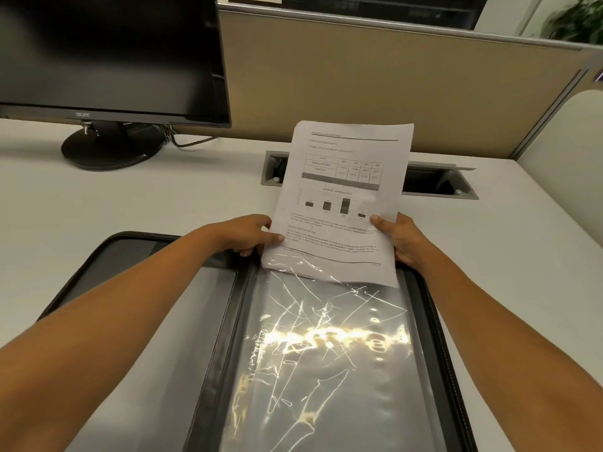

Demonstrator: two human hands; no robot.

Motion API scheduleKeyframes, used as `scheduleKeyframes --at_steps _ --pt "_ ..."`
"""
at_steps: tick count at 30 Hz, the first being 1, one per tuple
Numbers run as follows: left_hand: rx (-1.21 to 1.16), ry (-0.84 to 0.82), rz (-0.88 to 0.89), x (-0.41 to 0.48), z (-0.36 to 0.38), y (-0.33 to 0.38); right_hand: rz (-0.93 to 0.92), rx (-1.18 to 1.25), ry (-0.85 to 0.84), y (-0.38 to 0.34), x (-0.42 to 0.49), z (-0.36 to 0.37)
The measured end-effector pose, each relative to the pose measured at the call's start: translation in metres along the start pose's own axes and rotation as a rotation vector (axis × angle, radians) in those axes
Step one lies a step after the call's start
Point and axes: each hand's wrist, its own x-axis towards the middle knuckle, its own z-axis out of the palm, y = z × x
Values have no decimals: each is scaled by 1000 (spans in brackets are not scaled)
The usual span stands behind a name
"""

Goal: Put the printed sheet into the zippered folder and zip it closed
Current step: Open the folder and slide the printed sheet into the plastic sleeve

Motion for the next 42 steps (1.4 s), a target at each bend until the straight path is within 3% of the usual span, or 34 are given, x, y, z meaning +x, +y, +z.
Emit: scheduleKeyframes --at_steps 13,17,22,27,31,38,42 --pt "85 72 -24 5 1 11 -7 -26 -3 -2 0 3" --pt "-31 298 10 15 1 8 5 -47 -16 -2 0 2" --pt "-400 404 -10 24 6 -1 61 -93 -89 2 -2 4" --pt "-485 379 -19 23 7 -3 116 -135 -189 2 -6 0" --pt "-404 321 -21 16 4 -2 143 -170 -248 -2 -9 -4" --pt "-201 182 -30 7 0 -4 105 -142 -13 -3 -6 9" --pt "-220 158 -28 5 -2 -2 115 -180 -72 -7 -9 3"
